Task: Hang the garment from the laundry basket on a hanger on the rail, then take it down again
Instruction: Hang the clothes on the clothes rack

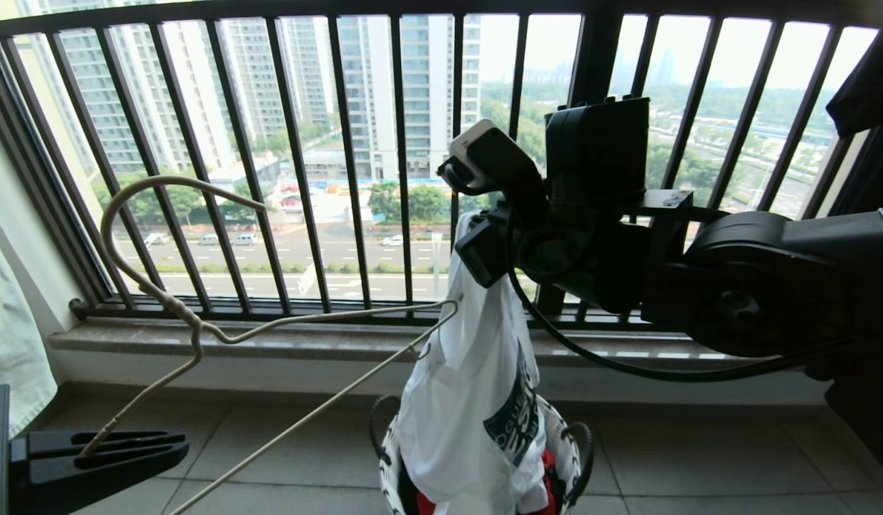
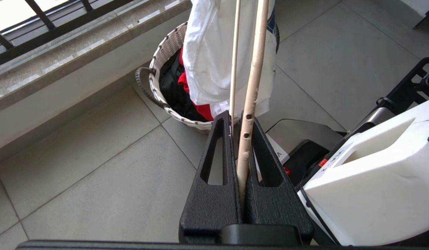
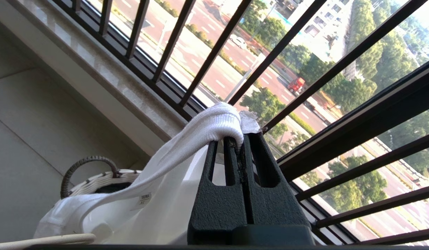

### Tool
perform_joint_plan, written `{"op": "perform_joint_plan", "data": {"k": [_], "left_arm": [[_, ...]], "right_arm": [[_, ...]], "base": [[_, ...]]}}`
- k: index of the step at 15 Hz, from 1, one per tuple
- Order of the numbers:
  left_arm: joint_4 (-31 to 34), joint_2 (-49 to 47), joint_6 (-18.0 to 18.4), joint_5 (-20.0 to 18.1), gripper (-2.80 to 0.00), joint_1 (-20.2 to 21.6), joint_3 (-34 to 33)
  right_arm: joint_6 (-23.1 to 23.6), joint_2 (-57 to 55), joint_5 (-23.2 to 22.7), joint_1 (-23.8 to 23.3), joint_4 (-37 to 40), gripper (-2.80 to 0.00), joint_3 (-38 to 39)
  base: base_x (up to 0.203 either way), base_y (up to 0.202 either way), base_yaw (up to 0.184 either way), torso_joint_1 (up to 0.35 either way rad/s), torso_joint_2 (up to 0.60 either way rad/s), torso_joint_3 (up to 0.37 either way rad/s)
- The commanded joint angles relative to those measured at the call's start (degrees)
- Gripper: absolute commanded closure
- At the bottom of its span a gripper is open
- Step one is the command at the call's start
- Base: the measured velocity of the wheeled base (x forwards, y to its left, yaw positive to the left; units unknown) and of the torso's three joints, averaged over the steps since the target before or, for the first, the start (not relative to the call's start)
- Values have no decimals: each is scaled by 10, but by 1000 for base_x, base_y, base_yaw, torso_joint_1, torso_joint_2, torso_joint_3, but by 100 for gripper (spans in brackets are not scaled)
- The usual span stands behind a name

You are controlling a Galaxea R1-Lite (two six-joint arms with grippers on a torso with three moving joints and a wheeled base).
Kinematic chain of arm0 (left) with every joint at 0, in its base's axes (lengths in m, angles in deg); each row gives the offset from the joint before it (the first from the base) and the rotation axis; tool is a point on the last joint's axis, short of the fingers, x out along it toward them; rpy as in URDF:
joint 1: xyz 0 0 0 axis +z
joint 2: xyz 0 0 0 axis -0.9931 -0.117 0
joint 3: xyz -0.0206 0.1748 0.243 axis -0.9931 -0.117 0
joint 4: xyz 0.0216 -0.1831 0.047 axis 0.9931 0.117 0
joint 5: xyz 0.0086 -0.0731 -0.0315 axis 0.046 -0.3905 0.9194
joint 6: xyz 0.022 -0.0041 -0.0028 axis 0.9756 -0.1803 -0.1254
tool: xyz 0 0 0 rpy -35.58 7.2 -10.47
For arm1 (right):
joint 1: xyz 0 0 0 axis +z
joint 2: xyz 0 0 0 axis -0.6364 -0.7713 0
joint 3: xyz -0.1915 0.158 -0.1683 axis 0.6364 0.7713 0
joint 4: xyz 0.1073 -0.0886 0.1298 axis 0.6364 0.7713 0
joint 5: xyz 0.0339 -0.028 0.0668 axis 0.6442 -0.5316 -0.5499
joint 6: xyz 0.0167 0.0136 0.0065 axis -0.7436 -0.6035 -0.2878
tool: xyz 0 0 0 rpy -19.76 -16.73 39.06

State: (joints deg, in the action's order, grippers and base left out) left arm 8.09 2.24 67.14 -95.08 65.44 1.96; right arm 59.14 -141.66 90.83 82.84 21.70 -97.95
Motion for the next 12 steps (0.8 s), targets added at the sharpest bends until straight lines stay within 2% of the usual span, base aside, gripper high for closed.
{"op": "perform_joint_plan", "data": {"k": [1,3,5,10,12], "left_arm": [[-22,-25,-11,-1,0,0,-2],[-58,-30,-51,-1,0,0,-2],[-88,-38,-69,-1,0,-1,-9],[-99,-63,-70,8,0,-1,-10],[-102,-71,-69,51,0,-1,-7]], "right_arm": [[1,-1,1,13,-2,0,0],[1,-1,4,22,-3,0,-4],[1,-4,5,29,-3,0,-14],[1,-8,8,40,-2,0,-25],[1,-7,12,40,-2,0,-25]], "base": [[0,0,0,0,0,0],[0,0,0,0,0,0],[0,0,0,0,0,0],[0,0,0,0,0,0],[0,0,0,0,0,0]]}}
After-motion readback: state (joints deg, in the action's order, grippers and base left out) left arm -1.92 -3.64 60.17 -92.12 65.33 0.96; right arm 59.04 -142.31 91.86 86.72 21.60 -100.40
